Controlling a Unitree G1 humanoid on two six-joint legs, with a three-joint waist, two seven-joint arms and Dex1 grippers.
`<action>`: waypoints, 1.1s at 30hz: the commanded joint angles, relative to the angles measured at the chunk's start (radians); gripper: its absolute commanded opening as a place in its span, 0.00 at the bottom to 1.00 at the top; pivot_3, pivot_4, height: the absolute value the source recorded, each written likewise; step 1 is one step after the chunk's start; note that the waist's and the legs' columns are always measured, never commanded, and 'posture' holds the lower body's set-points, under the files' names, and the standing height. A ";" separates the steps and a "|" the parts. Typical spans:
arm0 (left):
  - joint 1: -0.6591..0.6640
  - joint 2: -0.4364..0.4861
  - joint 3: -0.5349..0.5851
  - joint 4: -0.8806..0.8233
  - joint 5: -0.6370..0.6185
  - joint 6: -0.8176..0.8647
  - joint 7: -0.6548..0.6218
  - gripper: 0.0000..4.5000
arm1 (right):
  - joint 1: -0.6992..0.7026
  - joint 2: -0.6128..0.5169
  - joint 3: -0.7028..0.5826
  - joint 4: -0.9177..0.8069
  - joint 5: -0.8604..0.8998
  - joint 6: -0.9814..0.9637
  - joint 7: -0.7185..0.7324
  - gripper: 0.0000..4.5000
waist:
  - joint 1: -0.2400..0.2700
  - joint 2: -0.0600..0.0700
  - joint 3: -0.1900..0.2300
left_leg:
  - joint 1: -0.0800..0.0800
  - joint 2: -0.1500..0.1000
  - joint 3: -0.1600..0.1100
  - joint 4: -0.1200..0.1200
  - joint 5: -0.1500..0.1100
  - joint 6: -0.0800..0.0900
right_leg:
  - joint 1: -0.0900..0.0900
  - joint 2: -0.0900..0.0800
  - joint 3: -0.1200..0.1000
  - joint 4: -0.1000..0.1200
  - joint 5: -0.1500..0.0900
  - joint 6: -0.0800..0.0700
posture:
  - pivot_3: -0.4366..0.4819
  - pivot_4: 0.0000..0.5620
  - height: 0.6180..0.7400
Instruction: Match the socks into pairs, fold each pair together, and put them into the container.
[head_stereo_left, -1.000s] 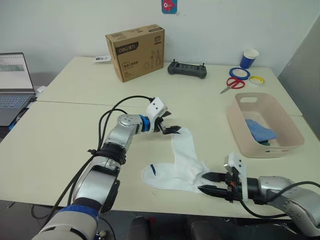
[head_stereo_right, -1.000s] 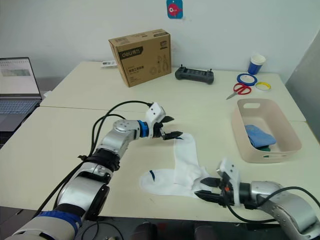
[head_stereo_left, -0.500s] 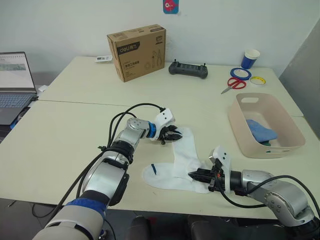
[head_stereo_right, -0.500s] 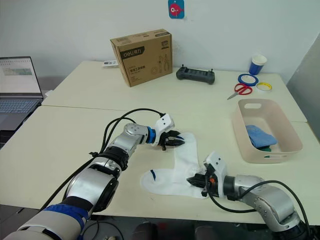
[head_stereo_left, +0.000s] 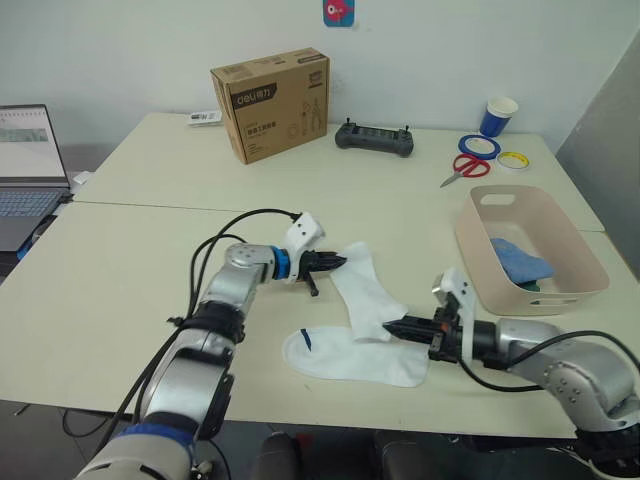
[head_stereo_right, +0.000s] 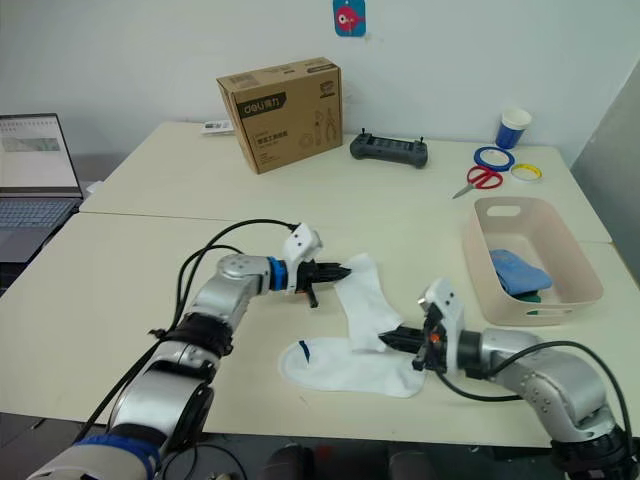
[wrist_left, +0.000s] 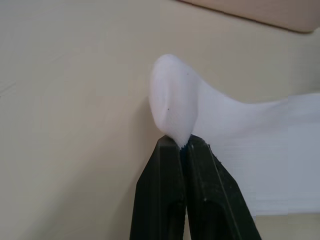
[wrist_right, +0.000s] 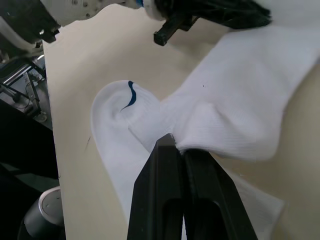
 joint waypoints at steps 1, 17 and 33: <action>0.094 0.025 0.047 -0.322 -0.071 0.201 0.073 0.01 | -0.083 -0.026 -0.046 0.032 0.044 0.044 0.021 0.00 | 0.000 0.000 0.000 | 0.000 0.000 0.000 0.000 0.000 0.000 | 0.000 0.000 -0.001 0.000 0.000 0.000 | 0.48 0.27 1.00; 0.545 -0.293 0.120 -0.834 -0.084 0.371 0.708 0.01 | -0.341 -0.053 0.188 0.545 -0.168 -0.002 0.289 0.00 | 0.013 0.000 0.000 | 0.001 -0.001 0.001 0.002 0.000 0.000 | 0.002 -0.002 0.001 -0.001 0.002 0.003 | 0.48 0.27 1.00; 0.528 0.019 0.338 -0.775 -0.246 0.408 0.573 0.80 | -0.171 -0.100 -0.045 0.247 -0.187 -0.143 0.271 0.71 | 0.012 0.000 0.000 | 0.001 -0.001 0.001 0.000 0.000 0.000 | 0.000 -0.001 0.000 -0.001 0.001 0.003 | 0.48 0.27 1.00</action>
